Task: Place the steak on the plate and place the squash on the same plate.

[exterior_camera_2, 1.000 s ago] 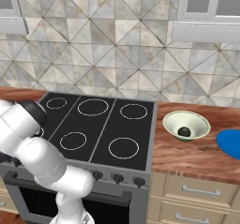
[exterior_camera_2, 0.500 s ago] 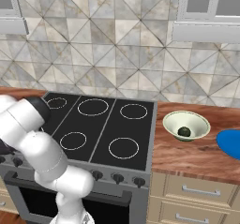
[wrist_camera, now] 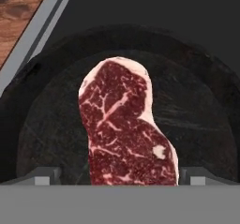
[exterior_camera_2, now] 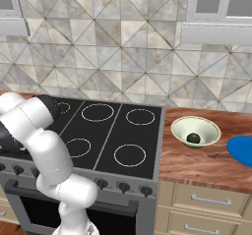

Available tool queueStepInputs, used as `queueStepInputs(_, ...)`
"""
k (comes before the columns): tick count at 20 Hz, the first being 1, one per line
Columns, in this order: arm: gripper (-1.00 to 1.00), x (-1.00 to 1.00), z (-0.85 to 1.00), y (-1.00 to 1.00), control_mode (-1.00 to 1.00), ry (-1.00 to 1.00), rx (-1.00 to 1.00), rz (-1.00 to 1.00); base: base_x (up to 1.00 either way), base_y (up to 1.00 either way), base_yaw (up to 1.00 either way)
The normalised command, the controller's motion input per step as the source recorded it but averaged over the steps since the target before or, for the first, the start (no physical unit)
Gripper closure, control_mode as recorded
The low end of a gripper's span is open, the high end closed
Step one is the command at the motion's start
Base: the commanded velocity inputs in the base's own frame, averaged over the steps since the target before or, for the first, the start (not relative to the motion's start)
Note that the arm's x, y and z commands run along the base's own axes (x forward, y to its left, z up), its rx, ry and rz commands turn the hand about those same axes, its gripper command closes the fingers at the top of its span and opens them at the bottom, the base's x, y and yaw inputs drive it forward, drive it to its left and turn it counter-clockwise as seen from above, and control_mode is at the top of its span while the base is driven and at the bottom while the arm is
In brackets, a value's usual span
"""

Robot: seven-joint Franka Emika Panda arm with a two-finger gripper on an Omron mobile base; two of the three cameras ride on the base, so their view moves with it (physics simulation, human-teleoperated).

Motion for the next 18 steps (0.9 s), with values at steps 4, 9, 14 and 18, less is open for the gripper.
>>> queueStepInputs(4,-1.00,0.05,0.00,0.05,-1.00,0.00,0.00,0.00,0.00,0.00,0.00)
queueStepInputs(9,-1.00,0.12,-0.02,0.01,-1.00,0.00,0.00,0.00,0.00,0.00,0.00)
queueStepInputs(14,-1.00,0.16,-0.04,-0.02,-1.00,0.00,-0.01,0.00,0.00,0.00,0.00)
queueStepInputs(18,-1.00,0.12,-0.17,-0.03,-1.00,0.00,0.00,0.00,0.00,0.00,0.00)
